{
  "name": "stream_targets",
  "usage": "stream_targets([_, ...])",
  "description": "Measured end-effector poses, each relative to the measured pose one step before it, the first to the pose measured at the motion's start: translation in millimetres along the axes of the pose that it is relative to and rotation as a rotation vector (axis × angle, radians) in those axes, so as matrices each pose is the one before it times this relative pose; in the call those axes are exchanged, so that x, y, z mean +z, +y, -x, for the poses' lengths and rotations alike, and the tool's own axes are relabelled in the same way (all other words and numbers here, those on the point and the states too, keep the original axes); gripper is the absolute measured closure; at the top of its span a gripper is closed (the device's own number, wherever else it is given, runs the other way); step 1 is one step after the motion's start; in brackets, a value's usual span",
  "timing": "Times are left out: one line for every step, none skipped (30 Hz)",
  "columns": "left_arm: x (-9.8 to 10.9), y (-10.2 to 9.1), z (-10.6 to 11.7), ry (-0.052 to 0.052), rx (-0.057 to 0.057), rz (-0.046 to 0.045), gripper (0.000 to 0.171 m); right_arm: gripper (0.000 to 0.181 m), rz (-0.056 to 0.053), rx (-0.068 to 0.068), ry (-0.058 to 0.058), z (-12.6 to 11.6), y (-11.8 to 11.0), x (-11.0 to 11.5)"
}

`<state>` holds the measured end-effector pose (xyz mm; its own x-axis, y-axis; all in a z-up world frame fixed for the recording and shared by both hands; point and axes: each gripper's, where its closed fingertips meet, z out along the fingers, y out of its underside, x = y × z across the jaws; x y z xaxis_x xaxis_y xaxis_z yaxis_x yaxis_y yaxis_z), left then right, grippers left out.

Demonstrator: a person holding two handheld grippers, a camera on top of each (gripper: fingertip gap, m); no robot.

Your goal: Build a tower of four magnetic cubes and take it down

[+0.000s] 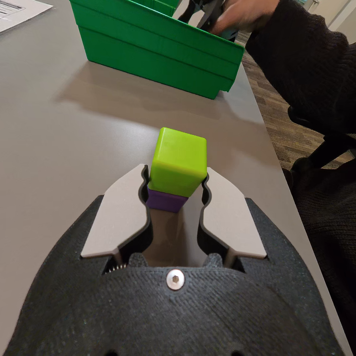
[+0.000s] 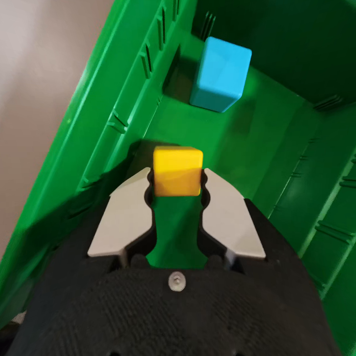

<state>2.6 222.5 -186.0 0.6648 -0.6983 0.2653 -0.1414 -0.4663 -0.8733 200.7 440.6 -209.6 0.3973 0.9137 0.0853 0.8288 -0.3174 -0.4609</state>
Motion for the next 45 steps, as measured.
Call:
stream_targets([0.0, 0.07, -0.02, -0.0005, 0.0006, 0.00032, 0.119, 0.133, -0.015, 0.0037, 0.0032, -0.46, -2.68, -0.92])
stream_targets([0.01, -0.05, -0.01, -0.0003, 0.0006, 0.00037, 0.119, 0.131, -0.0138, 0.0034, 0.0003, -0.02, -2.73, -1.7])
stream_targets([-0.01, 0.01, 0.01, 0.0, 0.0001, 0.0001, 0.119, 0.13, -0.01, 0.0018, -0.005, 0.81, -2.05, -1.98])
stream_targets([-0.06, 0.0, 0.0, 0.0002, -0.0005, -0.00013, 0.119, 0.128, -0.0051, 0.0011, -0.0045, 0.73, -1.15, -2.26])
stream_targets([-0.08, -0.04, 0.09, 0.0004, -0.0008, -0.0002, 0.119, 0.127, -0.0034, -0.0006, 0.0037, -0.49, -0.81, -2.79])
stream_targets([-0.07, -0.05, 0.08, 0.0004, -0.0009, -0.00024, 0.119, 0.124, -0.0055, -0.0027, 0.0127, -1.82, -1.44, -3.74])
stream_targets([-0.13, -0.01, 0.05, 0.0003, -0.0006, -0.0003, 0.119, 0.123, -0.0106, -0.0028, 0.0155, -2.01, -2.61, -4.98])
stream_targets([-0.05, -0.04, -0.1, 0.0008, -0.0009, -0.0004, 0.119, 0.122, -0.0223, -0.0019, 0.0154, -1.82, -5.1, -6.47])
stream_targets([0.04, 0.12, -0.24, 0.0023, -0.0039, 0.00007, 0.118, 0.12, -0.0394, -0.002, 0.0128, -0.77, -8.61, -7.93])
stream_targets([0.22, 0.68, -0.2, 0.0035, -0.0073, 0.00353, 0.118, 0.12, -0.0578, -0.0057, 0.003, 1.89, -12.44, -8.91])
stream_targets([0.46, 0.85, -0.02, 0.0012, -0.0087, 0.00529, 0.117, 0.12, -0.0731, -0.0122, -0.0102, 5.29, -15.91, -9.44])
stream_targets([0.42, 0.61, 0.53, -0.0065, 0.0002, 0.00493, 0.117, 0.121, -0.0831, -0.0199, -0.0166, 7.9, -18.6, -9.28])
stream_targets([0.5, 0.53, 0.21, -0.0093, 0.0075, 0.00536, 0.113, 0.121, -0.087, -0.0264, -0.0197, 10.01, -20.1, -8.46])
stream_targets([0.82, 1.02, -0.29, -0.0058, 0.0067, 0.00883, 0.105, 0.121, -0.0828, -0.0324, -0.0281, 12.72, -20.1, -6.83])
stream_targets([0.77, 1.9, -0.07, -0.0061, 0.0008, 0.01412, 0.099, 0.122, -0.0769, -0.0352, -0.0361, 15.12, -19.44, -4.64])
stream_targets([0.94, 2.94, 0.09, -0.0051, -0.0023, 0.01965, 0.095, 0.121, -0.0728, -0.0331, -0.0427, 17.23, -18.49, -1.86])
stream_targets([0.72, 3.02, 0.09, -0.0032, -0.0026, 0.02062, 0.091, 0.121, -0.0682, -0.0316, -0.0497, 19.1, -16.95, 1.25])
stream_targets([0.43, 2.83, 0.77, -0.0061, -0.0029, 0.01824, 0.089, 0.121, -0.0634, -0.0267, -0.0523, 19.84, -14.73, 4.44])
stream_targets([0.33, 2.01, 1.71, -0.0102, -0.0051, 0.01308, 0.088, 0.121, -0.0516, -0.0198, -0.0517, 19.37, -11.35, 7.59])
stream_targets([0.23, 0.98, 0.66, -0.0021, -0.0047, 0.0059, 0.088, 0.121, -0.0343, -0.0102, -0.0528, 18.64, -7.29, 10.13])
stream_targets([0.07, 0.52, 0.77, -0.0022, -0.0065, 0.003, 0.088, 0.121, -0.0153, 0.0021, -0.0512, 16.96, -2.92, 12.03])
stream_targets([0.42, 1.4, 2.05, -0.0094, -0.0115, 0.00892, 0.089, 0.118, -0.0016, 0.0138, -0.0482, 14.84, 0.69, 12.86])
stream_targets([0.76, 2.72, 1.77, -0.0056, -0.0146, 0.018, 0.09, 0.115, 0.0025, 0.0178, -0.0443, 12.66, 3.16, 13.09])
stream_targets([1.17, 3.55, 0.68, 0.0021, -0.0149, 0.02307, 0.09, 0.113, 0.0051, 0.0185, -0.0331, 9.53, 5.47, 12.54])
stream_targets([1.5, 3.93, 1.13, -0.0019, -0.0163, 0.02581, 0.092, 0.109, 0.0095, 0.0211, -0.0218, 6.43, 7.78, 11.63])
stream_targets([1.61, 3.48, 1.72, -0.0081, -0.0132, 0.02508, 0.093, 0.104, 0.0156, 0.0248, -0.016, 4.31, 9.19, 10.65])
stream_targets([1.04, 1.27, 0.62, -0.0055, 0.0008, 0.01213, 0.095, 0.102, 0.0135, 0.0272, -0.0177, 3.71, 9.05, 9.39])
stream_targets([0.59, 0.46, 0.05, -0.0061, 0.0054, 0.00519, 0.095, 0.102, 0.0126, 0.0229, -0.0149, 2.44, 8.82, 8.0])
stream_targets([0.43, 0.46, 0.41, -0.0079, 0.0044, 0.0047, 0.098, 0.102, 0.0117, 0.0176, -0.0039, 0.2, 8.13, 6.76])
stream_targets([0.55, 0.5, -0.35, -0.0016, 0.0057, 0.00471, 0.101, 0.101, 0.0124, 0.0098, 0.0031, -1.15, 7.58, 5.42])
stream_targets([0.61, 0.46, -0.64, -0.0005, 0.0072, 0.00557, 0.104, 0.101, 0.012, 0.002, 0.0085, -2.17, 6.42, 4.06])
stream_targets([0.5, 0.46, -0.52, -0.0006, 0.0066, 0.0053, 0.107, 0.101, 0.0041, 0.0001, 0.0097, -2.34, 4.79, 3.15])
stream_targets([0.5, 0.47, -0.09, -0.0032, 0.0055, 0.0045, 0.111, 0.101, -0.0001, 0.0007, 0.0019, -1.29, 3.77, 2.51])
stream_targets([0.44, 0.31, 0.15, -0.0047, 0.0046, 0.00418, 0.113, 0.101, -0.0004, 0.0031, -0.0034, -0.46, 3.34, 2.14])
stream_targets([0.34, 0.16, 0.66, -0.0068, 0.003, 0.00274, 0.115, 0.101, -0.003, 0.0036, -0.0065, 0.12, 2.75, 1.91])
stream_targets([0.27, 0.18, 0.27, -0.0039, 0.0025, 0.00216, 0.116, 0.102, -0.002, 0.0029, -0.0075, 0.48, 2.64, 1.9])
stream_targets([0.2, 0.04, -0.01, -0.0014, 0.0025, 0.00143, 0.117, 0.103, 0.002, 0.0013, -0.0071, 0.4, 3.1, 2.05])
stream_targets([0.12, 0.07, -0.09, -0.001, 0.002, 0.00097, 0.117, 0.104, 0.0036, -0.0045, -0.0042, 0.08, 3.31, 2.03])
stream_targets([0.11, 0.09, -0.03, -0.0015, 0.0019, 0.00113, 0.117, 0.106, 0.004, -0.0089, -0.0006, -0.05, 3.37, 1.83])
stream_targets([0.11, 0.15, -0.1, -0.0016, 0.0027, 0.00131, 0.117, 0.108, 0.004, -0.0122, -0.0005, 0.26, 3.09, 1.75])
stream_targets([0.18, 0.05, -0.06, -0.0025, 0.006, 0.00129, 0.117, 0.11, 0.0028, -0.0146, -0.0011, 0.79, 2.59, 1.4])
stream_targets([0.33, 0.38, -0.64, -0.0006, 0.0089, 0.00375, 0.118, 0.112, 0.0015, -0.0145, -0.0019, 1.09, 1.92, 1.1])
stream_targets([0.44, 0.27, -0.83, 0.0001, 0.012, 0.00453, 0.119, 0.114, -0.0001, -0.0124, -0.0049, 1.57, 1.24, 1.0])
stream_targets([0.39, 0.17, -0.14, -0.0044, 0.0114, 0.00349, 0.119, 0.118, -0.0015, -0.0106, -0.0091, 2.14, 0.61, 0.56])
stream_targets([0.18, 0.18, 0.24, -0.0057, 0.0083, 0.00291, 0.119, 0.126, -0.0055, -0.0102, -0.016, 3.16, -0.44, 0.31])
